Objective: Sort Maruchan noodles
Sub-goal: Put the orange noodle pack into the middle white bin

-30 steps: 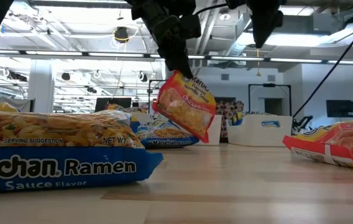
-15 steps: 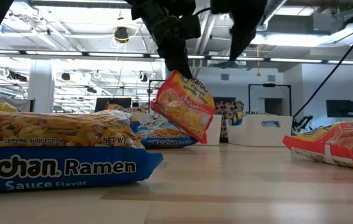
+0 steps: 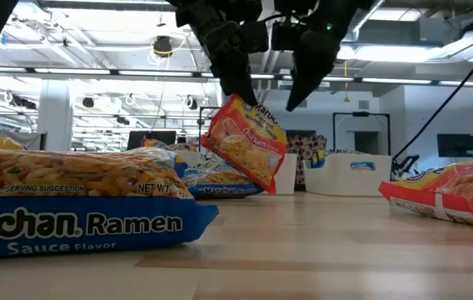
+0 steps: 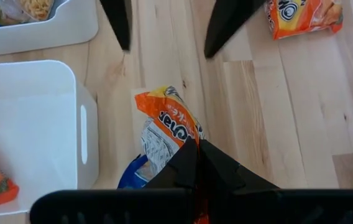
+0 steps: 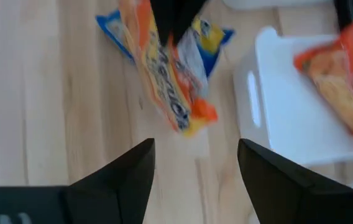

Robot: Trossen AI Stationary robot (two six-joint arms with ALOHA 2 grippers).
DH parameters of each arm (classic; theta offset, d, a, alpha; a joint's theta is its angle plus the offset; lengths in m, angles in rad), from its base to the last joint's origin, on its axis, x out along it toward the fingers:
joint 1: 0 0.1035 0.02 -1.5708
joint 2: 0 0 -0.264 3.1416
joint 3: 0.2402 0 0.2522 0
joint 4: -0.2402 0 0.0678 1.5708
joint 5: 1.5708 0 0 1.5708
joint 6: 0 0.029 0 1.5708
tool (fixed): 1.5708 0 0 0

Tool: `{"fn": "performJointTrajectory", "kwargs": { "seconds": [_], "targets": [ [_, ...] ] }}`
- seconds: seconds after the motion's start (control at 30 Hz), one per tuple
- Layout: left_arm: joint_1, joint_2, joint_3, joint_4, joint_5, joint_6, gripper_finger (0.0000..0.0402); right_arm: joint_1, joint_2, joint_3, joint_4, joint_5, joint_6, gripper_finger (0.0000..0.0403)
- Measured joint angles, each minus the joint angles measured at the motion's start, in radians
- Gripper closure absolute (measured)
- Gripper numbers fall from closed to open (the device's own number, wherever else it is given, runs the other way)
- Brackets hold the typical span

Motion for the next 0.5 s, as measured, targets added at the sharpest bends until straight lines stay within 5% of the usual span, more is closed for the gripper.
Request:
{"fn": "performJointTrajectory", "kwargs": {
  "seconds": [0.5],
  "targets": [
    [0.000, 0.000, -0.002, -0.001, -0.001, -0.012, 0.0401, -0.082, -0.001, -0.091, 0.181, -0.197, -0.237, 0.0149]
  ]
}}
